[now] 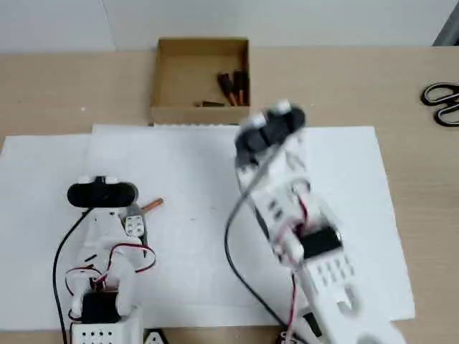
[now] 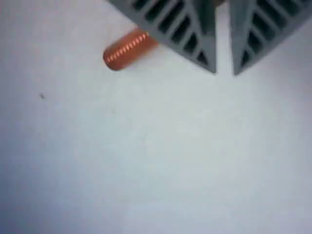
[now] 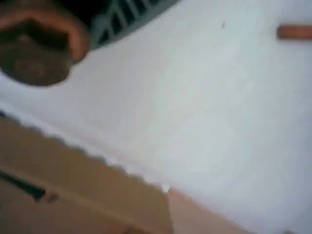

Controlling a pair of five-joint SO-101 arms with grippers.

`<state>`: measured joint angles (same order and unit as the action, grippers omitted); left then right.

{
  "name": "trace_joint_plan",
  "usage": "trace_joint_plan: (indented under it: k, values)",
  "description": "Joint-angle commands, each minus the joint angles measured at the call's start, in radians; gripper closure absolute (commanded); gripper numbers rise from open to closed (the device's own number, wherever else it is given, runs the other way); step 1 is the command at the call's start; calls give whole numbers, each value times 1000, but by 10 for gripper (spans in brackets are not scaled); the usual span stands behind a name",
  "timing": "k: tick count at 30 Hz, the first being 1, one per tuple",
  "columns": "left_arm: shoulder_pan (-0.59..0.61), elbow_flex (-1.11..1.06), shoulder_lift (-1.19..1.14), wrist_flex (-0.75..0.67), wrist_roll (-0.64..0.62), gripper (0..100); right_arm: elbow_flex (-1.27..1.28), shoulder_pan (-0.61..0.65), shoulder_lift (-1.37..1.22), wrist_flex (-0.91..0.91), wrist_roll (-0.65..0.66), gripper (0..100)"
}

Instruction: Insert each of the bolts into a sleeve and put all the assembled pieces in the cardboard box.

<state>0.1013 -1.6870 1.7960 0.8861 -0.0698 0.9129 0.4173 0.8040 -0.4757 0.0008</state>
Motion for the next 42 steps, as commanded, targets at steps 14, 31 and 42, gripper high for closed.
trace_joint_plan:
  k: [14, 31, 42]
  values:
    - [8, 5, 8, -21, 2, 994, -1292, -1, -1259, 142, 8, 995]
    - [8, 5, 8, -21, 2, 994, -2064, 82, -1867, 30, 207, 993]
    - [8, 5, 8, -21, 2, 994, -2147, 91, -1868, -208, 227, 808]
